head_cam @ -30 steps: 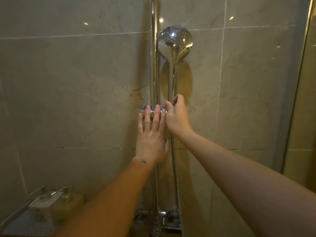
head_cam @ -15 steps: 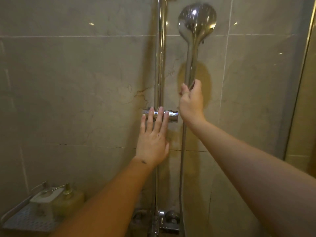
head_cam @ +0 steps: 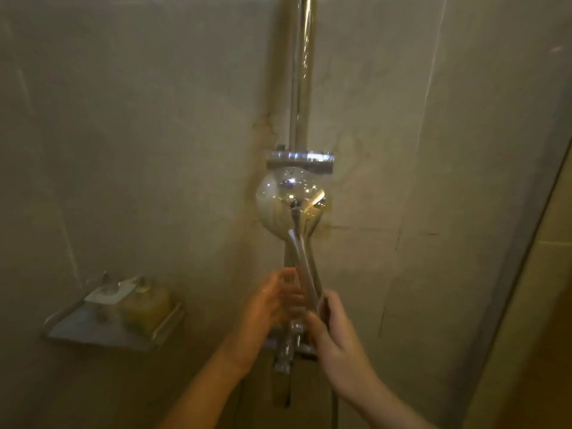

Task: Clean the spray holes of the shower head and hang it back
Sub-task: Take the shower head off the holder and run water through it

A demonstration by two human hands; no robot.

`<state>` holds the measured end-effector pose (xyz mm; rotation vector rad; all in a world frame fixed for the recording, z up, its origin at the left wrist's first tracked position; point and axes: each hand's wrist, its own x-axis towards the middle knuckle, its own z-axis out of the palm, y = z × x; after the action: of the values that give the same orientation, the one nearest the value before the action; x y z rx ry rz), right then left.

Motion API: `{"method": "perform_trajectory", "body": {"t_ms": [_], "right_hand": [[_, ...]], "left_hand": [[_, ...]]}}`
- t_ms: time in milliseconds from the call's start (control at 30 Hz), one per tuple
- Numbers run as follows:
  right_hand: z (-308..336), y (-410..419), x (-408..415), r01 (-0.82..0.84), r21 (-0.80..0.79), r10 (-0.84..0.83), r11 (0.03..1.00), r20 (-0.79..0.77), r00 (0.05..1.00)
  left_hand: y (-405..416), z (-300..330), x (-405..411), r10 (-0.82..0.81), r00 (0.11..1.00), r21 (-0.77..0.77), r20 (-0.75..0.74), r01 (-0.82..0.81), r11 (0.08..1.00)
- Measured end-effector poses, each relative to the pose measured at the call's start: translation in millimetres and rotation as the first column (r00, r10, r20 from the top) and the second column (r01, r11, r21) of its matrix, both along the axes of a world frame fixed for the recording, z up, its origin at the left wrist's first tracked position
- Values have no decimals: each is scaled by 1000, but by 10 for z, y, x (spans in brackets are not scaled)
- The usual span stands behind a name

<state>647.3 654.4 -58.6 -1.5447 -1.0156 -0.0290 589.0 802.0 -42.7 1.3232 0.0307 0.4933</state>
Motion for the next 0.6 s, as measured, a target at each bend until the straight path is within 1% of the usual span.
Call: {"method": "perform_trajectory", "body": {"t_ms": [33, 67, 100, 200, 267, 367, 433, 500, 533, 600], "right_hand": [[-141, 38, -91, -17, -35, 16, 999, -22, 1000], [-272, 82, -185, -44, -70, 40, 997, -53, 998], [-391, 127, -278, -76, -99, 67, 992, -90, 994], [-724, 288, -527, -135, -163, 103, 977, -191, 976], [-957, 400, -691, -173, -219, 129, 960, -202, 971], [-1248, 580, -948, -281, -305, 221, 910, -217, 951], [-1411, 696, -1093, -340, -365, 264, 867, -243, 934], [-1554, 802, -1198, -384, -429, 290, 818, -270, 918], [-1629, 848, -1246, -413, -461, 309, 785, -288, 907], [-1789, 920, -1353, -481, -510, 372, 713, -307, 876]], "left_hand": [[22, -184, -119, -25, 1000, -137, -12, 23, 990], [45, -367, -246, -27, 999, -234, -26, 20, 972], [79, -540, -372, -10, 999, -287, -47, -4, 958], [169, -979, -700, 64, 996, -366, -69, -85, 927], [249, -1198, -918, 84, 992, -434, -91, -116, 893], [377, -1495, -1233, 129, 982, -523, -137, -182, 832], [415, -1633, -1433, 168, 970, -568, -175, -239, 788], [455, -1766, -1586, 228, 950, -619, -211, -311, 721], [462, -1804, -1653, 257, 938, -621, -231, -346, 704], [463, -1866, -1777, 304, 918, -588, -256, -397, 705]]}}
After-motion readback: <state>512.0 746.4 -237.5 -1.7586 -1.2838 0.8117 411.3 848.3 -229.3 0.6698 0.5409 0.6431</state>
